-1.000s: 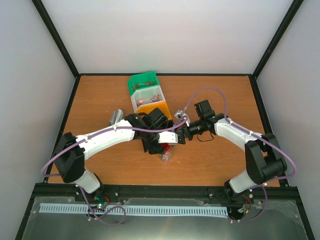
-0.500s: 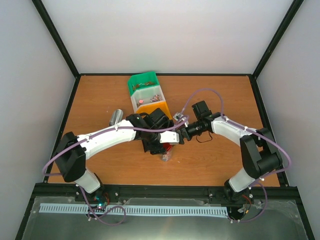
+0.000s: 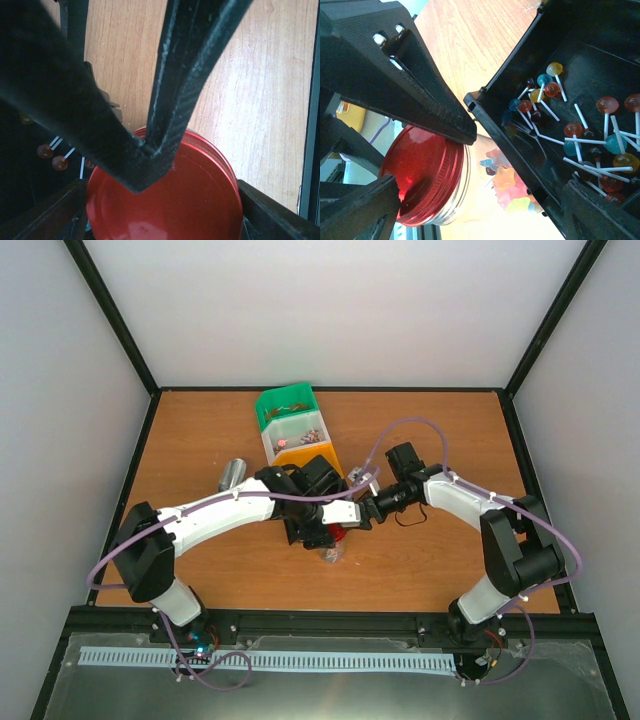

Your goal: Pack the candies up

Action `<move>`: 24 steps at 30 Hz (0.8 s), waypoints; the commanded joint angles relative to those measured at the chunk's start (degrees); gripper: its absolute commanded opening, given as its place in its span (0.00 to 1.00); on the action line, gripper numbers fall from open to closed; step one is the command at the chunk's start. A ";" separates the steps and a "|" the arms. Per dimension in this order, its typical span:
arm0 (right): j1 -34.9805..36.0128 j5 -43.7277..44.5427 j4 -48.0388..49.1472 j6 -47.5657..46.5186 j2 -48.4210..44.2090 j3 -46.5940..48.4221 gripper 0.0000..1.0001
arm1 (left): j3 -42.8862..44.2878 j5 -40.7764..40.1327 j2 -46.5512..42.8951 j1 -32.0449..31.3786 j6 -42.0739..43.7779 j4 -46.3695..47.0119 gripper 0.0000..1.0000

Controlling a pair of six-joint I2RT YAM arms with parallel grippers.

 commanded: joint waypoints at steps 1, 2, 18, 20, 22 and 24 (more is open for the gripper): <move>-1.10 1.00 -3.34 -3.18 1.15 0.04 0.87 | 2.81 0.48 0.56 -0.66 -1.20 -0.87 0.78; -1.11 1.34 -3.51 -3.71 1.08 -0.14 0.87 | 2.82 0.84 0.42 -0.66 -1.16 -0.94 0.78; -1.09 0.02 -3.35 -6.61 0.65 -1.09 0.87 | -1.68 6.12 -6.97 -0.65 2.49 0.03 0.95; -1.03 -0.12 -3.40 -6.80 0.40 -1.09 0.87 | -2.79 6.00 -9.00 -0.59 2.38 1.01 0.95; -1.03 -0.10 -3.34 -6.93 0.11 -1.09 0.88 | -4.08 4.79 -11.13 -0.49 2.24 2.28 0.93; -0.95 -0.19 -3.42 -7.18 0.10 -1.09 0.88 | -5.42 3.17 -13.18 -0.35 1.80 4.10 0.90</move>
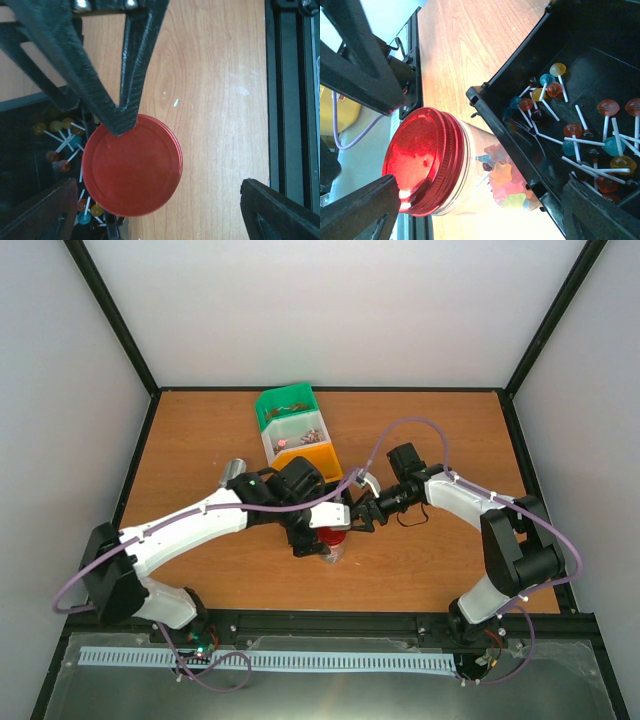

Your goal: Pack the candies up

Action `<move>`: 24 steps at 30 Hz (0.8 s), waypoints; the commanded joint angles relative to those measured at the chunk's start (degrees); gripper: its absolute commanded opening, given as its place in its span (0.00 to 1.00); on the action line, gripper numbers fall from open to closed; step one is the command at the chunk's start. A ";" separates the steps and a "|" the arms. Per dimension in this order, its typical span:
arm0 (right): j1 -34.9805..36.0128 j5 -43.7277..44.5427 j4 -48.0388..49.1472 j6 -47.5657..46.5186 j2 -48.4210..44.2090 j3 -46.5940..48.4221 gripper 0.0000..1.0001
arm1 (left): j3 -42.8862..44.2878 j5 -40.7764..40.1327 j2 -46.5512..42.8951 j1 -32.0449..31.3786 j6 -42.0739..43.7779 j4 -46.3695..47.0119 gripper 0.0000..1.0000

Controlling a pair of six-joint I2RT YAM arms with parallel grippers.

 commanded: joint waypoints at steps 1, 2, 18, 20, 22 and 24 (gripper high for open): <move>-0.11 0.50 -1.75 -1.15 0.10 -0.96 0.88 | -2.16 -1.30 -5.02 -0.20 0.77 4.41 0.88; -0.17 0.49 -1.77 -1.21 0.14 -0.96 0.88 | -2.42 -1.08 -5.75 -0.16 1.02 4.85 0.84; -0.06 2.40 -3.34 -4.89 0.75 -1.20 0.88 | -1.46 1.10 1.61 -0.67 2.77 6.36 0.44; -0.02 2.77 -2.91 -5.13 0.97 -1.63 0.88 | -2.18 0.32 2.32 -0.61 3.91 5.75 0.41; -0.06 3.29 -2.72 -5.59 1.47 -2.05 0.87 | -3.35 -0.35 2.32 -0.67 4.75 5.61 0.40; -0.07 3.77 -2.70 -6.41 2.29 -2.48 0.87 | -4.32 -0.59 2.19 -0.68 5.08 5.38 0.38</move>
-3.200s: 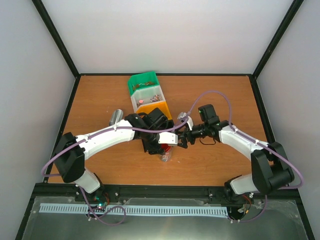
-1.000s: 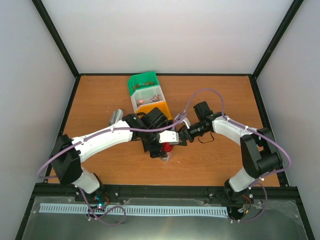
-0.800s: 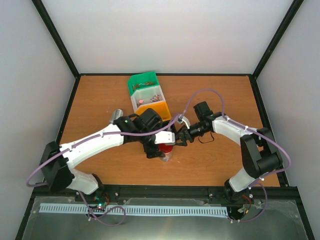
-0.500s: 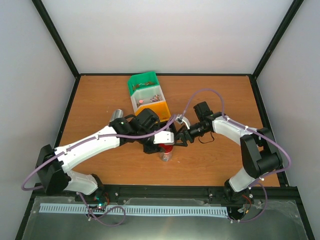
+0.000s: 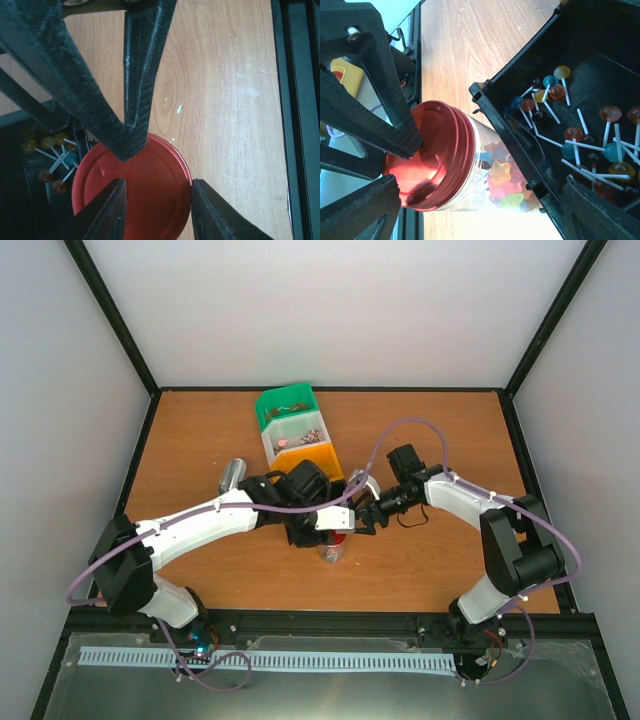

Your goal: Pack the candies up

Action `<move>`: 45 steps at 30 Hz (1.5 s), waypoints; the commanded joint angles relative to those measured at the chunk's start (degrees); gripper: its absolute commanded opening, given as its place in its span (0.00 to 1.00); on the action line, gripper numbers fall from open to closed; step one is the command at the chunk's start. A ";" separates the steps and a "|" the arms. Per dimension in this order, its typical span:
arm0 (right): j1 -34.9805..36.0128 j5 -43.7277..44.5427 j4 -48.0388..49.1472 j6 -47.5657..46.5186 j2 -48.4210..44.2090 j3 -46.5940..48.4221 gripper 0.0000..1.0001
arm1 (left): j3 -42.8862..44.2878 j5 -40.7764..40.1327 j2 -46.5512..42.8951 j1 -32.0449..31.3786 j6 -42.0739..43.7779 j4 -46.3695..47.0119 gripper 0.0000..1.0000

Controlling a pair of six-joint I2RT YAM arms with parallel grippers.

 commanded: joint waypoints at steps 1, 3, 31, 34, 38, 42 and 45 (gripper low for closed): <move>-0.10 3.98 -1.97 -2.04 2.67 -2.26 0.87 | -2.14 -1.28 0.18 -0.66 2.69 -0.38 0.37; -0.11 4.38 -2.16 -2.22 3.28 -2.51 0.87 | -2.55 -1.34 0.41 -0.61 2.59 -0.38 0.36; -0.28 -0.09 4.67 -1.82 -11.08 3.68 1.00 | 11.88 4.83 0.67 5.53 0.27 -3.70 0.70; -0.56 3.24 6.57 -3.66 -15.81 2.30 1.00 | 12.80 4.82 -1.38 6.57 0.73 -3.82 0.87; -2.23 7.94 10.55 -5.31 -21.97 -1.25 1.00 | 12.78 2.84 -5.37 7.75 -1.88 -2.21 1.00; -3.55 13.08 20.11 0.73 -27.88 -6.31 1.00 | 11.65 -5.32 -7.34 8.46 -9.93 2.67 1.00; -3.55 17.49 29.77 9.83 -32.27 -12.81 1.00 | 11.83 -9.39 -6.60 8.46 -14.40 2.62 1.00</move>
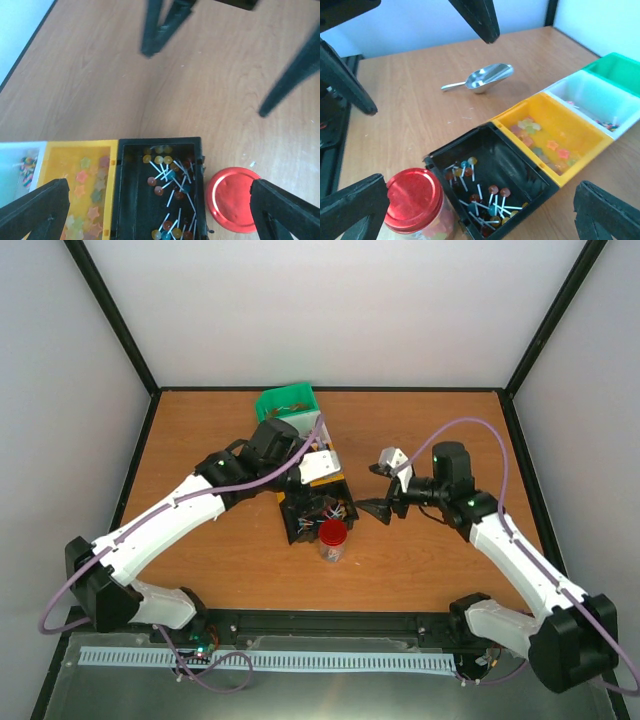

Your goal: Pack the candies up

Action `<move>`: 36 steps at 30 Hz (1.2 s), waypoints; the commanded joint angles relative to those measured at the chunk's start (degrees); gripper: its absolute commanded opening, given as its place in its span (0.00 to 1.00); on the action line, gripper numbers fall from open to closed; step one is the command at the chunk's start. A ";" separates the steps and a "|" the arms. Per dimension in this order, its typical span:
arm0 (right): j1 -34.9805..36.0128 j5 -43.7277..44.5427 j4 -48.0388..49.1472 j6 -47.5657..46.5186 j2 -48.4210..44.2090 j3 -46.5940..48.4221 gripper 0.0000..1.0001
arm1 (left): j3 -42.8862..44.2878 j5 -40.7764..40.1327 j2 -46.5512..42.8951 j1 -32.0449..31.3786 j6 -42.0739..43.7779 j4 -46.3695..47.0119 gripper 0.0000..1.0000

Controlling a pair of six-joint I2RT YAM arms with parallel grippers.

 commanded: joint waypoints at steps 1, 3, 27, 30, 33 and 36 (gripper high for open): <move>-0.28 5.61 16.14 10.02 -5.11 -8.85 1.00 | 1.29 -6.39 0.84 0.48 -8.40 1.64 1.00; -0.17 1.78 21.41 10.40 -5.40 -13.03 1.00 | 2.05 -3.71 2.18 0.48 -8.07 -1.09 1.00; 12.20 0.83 51.68 0.91 9.17 -34.57 0.98 | -12.52 10.91 2.45 0.00 3.46 1.51 0.90; 12.97 1.29 54.66 1.85 12.20 -33.47 0.96 | -12.70 11.48 3.21 -0.50 5.37 0.54 0.81; 13.84 2.15 57.19 2.21 14.52 -33.34 0.95 | -13.26 11.36 3.36 -0.81 6.08 0.83 0.81; 14.55 3.05 59.73 2.47 17.39 -33.30 0.95 | -13.52 11.32 3.64 -1.21 6.46 1.45 0.80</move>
